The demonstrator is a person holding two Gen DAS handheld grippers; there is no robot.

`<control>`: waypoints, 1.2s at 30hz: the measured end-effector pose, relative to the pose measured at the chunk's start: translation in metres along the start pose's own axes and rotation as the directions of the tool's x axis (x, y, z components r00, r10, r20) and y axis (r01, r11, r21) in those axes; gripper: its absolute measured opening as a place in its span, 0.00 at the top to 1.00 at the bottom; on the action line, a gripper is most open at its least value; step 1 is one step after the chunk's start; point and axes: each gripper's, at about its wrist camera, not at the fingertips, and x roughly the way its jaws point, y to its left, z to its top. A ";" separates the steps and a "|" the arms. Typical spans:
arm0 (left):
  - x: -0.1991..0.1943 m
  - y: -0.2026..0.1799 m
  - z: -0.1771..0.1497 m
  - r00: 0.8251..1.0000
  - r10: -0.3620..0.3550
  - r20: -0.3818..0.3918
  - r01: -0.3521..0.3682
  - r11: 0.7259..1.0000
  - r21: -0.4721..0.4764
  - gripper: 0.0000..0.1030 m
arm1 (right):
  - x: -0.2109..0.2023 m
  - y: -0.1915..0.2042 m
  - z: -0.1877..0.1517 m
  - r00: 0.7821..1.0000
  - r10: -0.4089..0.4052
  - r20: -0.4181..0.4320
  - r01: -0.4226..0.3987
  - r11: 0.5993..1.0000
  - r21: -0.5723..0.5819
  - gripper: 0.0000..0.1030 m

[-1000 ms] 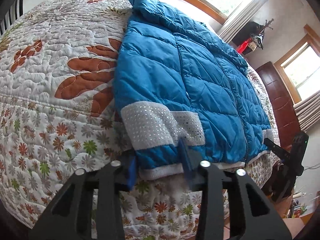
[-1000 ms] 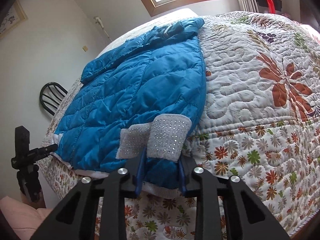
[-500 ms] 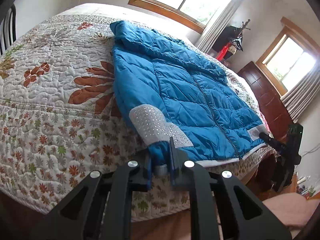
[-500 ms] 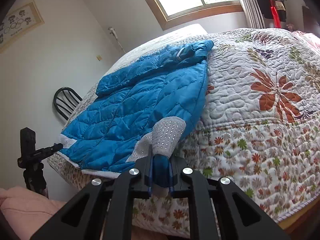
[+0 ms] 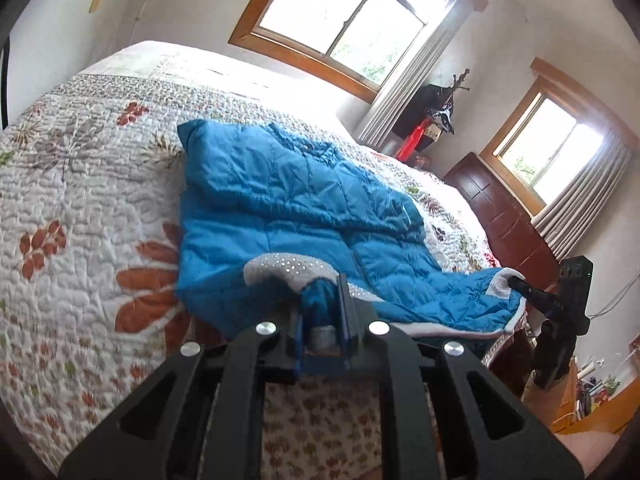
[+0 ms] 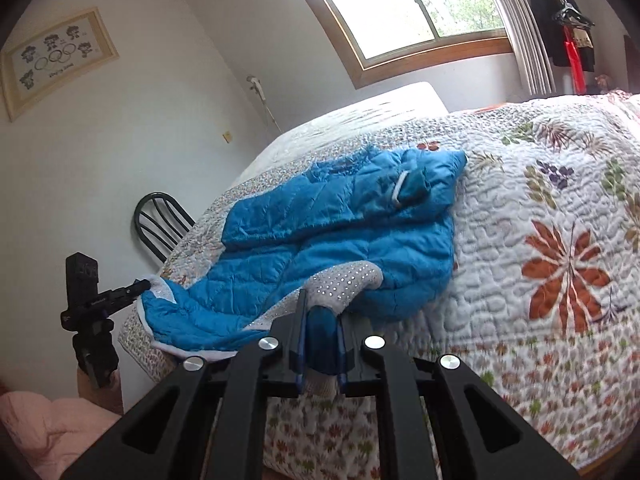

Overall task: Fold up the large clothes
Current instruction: 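Grasp the hem with both tools and lift it toward the collar, then flip the gripped hem over the collar with both tools and lay it flat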

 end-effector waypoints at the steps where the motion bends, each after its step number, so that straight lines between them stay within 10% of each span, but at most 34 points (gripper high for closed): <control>1: 0.006 0.001 0.015 1.000 -0.009 0.005 0.009 1.000 -0.003 0.88 | 0.006 -0.003 0.016 1.000 0.006 -0.006 -0.006 1.000 0.010 0.90; 16: 0.145 0.054 0.198 1.000 0.014 -0.006 -0.015 0.990 -0.143 0.87 | 0.157 -0.093 0.187 0.989 0.039 -0.142 0.000 0.964 0.267 0.90; 23: 0.240 0.102 0.230 0.984 0.146 -0.104 -0.163 0.969 -0.184 0.85 | 0.241 -0.148 0.211 0.976 -0.002 -0.220 0.084 0.929 0.361 0.90; 31: 0.301 0.146 0.231 0.970 0.117 -0.213 -0.173 0.948 -0.268 0.82 | 0.292 -0.190 0.198 0.954 0.014 -0.299 0.127 0.885 0.447 0.88; 34: 0.292 0.148 0.237 0.973 0.067 -0.221 -0.133 0.946 -0.295 0.77 | 0.277 -0.183 0.199 0.961 0.028 -0.275 0.095 0.901 0.424 0.77; 36: 0.271 0.143 0.241 0.984 0.025 -0.179 -0.080 0.949 -0.305 0.68 | 0.256 -0.173 0.201 0.970 0.024 -0.241 0.075 0.916 0.395 0.51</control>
